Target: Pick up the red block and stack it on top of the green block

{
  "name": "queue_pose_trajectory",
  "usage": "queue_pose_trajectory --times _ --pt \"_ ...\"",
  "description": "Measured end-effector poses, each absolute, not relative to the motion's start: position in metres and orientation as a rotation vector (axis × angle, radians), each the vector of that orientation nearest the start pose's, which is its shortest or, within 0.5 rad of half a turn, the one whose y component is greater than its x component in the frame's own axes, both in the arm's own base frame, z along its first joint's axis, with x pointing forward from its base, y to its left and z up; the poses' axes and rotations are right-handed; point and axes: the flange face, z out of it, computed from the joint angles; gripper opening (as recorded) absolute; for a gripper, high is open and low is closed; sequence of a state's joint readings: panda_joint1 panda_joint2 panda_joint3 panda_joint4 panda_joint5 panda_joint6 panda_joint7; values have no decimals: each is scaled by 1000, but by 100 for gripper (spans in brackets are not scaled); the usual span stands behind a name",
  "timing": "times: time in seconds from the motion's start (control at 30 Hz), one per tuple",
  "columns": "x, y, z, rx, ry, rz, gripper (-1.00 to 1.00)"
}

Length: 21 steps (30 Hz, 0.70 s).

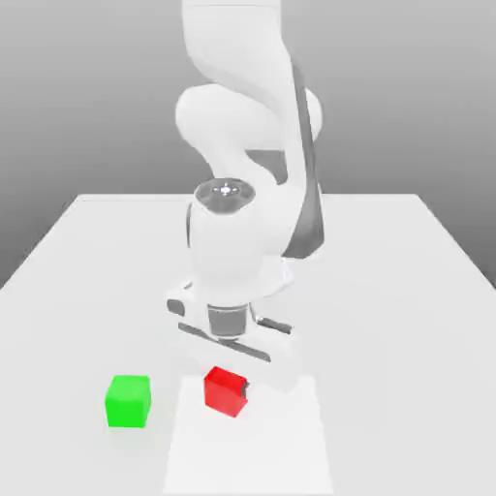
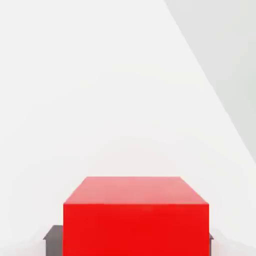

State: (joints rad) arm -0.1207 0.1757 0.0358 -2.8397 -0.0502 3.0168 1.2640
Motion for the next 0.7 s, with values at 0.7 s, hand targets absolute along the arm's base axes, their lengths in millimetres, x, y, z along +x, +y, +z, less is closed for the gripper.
queue_pose_trajectory --times 0.7 --pt "362 -166 239 -2403 2024 -1 -100"
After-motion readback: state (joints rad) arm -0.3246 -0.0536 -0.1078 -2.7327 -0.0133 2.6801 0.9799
